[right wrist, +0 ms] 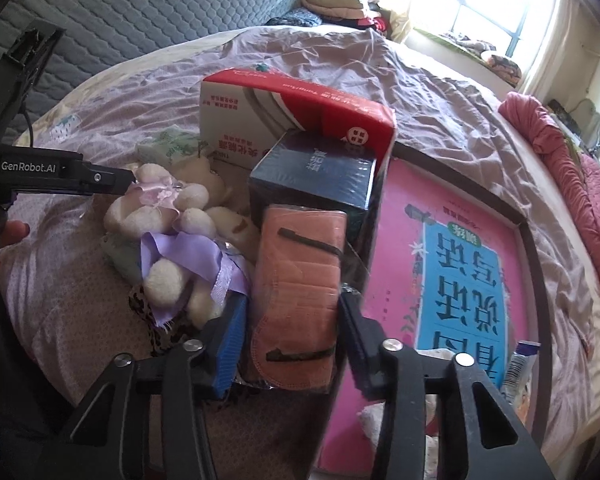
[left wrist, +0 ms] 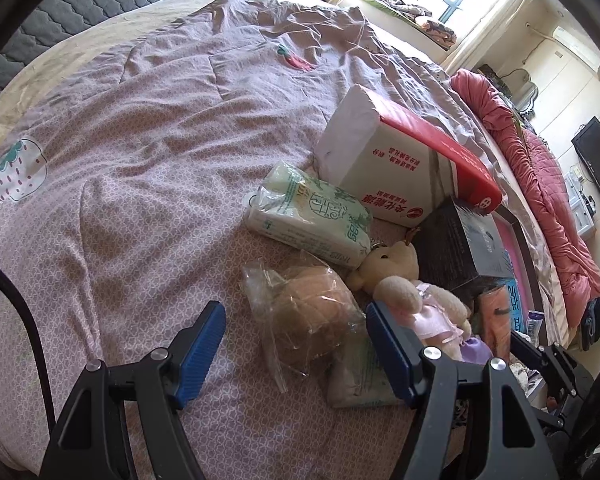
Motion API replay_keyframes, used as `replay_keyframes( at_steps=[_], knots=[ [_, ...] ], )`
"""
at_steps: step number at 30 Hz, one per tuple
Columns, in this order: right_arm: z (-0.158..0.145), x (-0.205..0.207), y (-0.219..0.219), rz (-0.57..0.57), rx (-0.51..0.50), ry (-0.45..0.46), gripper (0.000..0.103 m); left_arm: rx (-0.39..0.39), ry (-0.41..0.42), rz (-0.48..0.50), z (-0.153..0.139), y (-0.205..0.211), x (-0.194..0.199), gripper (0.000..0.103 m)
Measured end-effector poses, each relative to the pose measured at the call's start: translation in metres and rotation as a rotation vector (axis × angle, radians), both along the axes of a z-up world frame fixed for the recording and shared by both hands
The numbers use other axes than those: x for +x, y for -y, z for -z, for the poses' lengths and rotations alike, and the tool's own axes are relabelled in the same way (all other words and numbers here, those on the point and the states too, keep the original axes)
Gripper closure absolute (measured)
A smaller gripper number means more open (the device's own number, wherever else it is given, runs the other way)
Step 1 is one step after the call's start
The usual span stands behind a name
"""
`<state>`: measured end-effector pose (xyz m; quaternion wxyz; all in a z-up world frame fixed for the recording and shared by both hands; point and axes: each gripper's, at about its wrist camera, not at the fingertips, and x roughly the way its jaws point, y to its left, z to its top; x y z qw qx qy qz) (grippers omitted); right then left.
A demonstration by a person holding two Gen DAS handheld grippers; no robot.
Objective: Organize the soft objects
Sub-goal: 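Grasp the pink towel package with the right tool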
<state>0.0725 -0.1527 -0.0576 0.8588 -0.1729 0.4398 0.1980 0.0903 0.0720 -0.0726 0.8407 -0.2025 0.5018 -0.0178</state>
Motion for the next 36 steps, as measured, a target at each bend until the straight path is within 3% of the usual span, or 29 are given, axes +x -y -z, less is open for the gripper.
replay_keyframes(
  at_steps=[7,11,17,26,36],
  knots=[
    [-0.002,0.002,0.008,0.012,0.067,-0.01,0.063,-0.057,-0.003,-0.01,0.01,-0.003,0.008,0.031],
    [-0.007,0.001,0.014,0.022,0.107,-0.013,0.063,-0.109,0.004,0.009,0.013,-0.002,0.012,0.048],
    [-0.015,-0.003,0.019,0.029,0.138,-0.002,0.063,-0.114,0.035,0.03,0.011,0.001,0.011,0.055],
    [-0.023,-0.003,0.028,0.051,0.181,0.003,0.063,-0.086,0.107,0.048,-0.014,0.003,-0.006,0.055],
    [-0.027,-0.004,0.039,0.082,0.193,0.008,0.063,-0.07,0.111,0.058,-0.022,0.01,-0.015,0.055]
  ],
)
